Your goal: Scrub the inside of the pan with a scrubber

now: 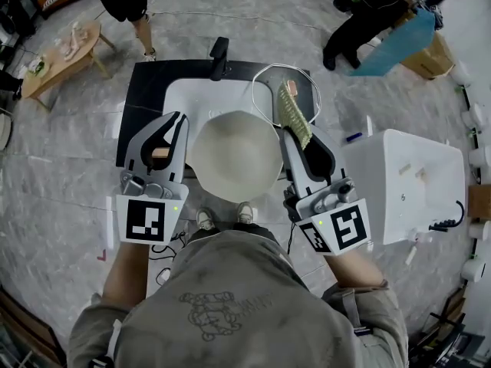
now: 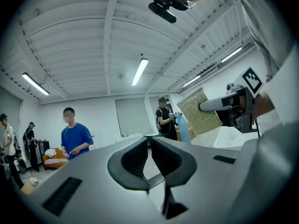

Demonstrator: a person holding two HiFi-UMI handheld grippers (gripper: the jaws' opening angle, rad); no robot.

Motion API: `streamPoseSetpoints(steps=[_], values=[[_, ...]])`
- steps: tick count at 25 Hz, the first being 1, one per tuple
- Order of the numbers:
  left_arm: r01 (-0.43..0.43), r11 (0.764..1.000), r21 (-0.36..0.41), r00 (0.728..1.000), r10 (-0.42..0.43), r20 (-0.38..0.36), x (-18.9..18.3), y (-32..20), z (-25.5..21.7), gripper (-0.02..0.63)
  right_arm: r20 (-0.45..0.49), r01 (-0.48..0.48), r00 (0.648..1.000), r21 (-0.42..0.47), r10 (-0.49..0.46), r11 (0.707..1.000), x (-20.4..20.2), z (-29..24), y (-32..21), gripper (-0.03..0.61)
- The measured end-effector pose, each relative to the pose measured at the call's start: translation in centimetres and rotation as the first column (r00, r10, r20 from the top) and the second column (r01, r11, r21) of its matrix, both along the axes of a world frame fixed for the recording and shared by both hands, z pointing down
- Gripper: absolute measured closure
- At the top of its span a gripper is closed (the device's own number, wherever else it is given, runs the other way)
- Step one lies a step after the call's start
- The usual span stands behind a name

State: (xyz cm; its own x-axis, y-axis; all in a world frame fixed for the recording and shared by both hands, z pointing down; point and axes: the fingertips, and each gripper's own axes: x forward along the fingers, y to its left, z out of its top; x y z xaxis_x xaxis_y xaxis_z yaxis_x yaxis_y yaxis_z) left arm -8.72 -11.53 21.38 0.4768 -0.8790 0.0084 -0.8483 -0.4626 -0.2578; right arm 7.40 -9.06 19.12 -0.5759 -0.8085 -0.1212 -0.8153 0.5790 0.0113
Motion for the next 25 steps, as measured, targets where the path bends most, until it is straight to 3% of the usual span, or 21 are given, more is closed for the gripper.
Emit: streamPoseSetpoints(steps=[10,25], values=[[-0.002,0.999,-0.045,1.000,0.002,0.019,0.7,0.6,1.5,0.577,0.017,0.008,1.000,-0.076,-0.007,0.997,0.5,2.0,0.5,0.494],[-0.007,0.998,-0.057,1.000,0.008,0.024,0.6,0.3,1.9,0.577,0.020,0.009,1.000,-0.080,-0.008,0.997,0.4,2.1,0.1,0.494]])
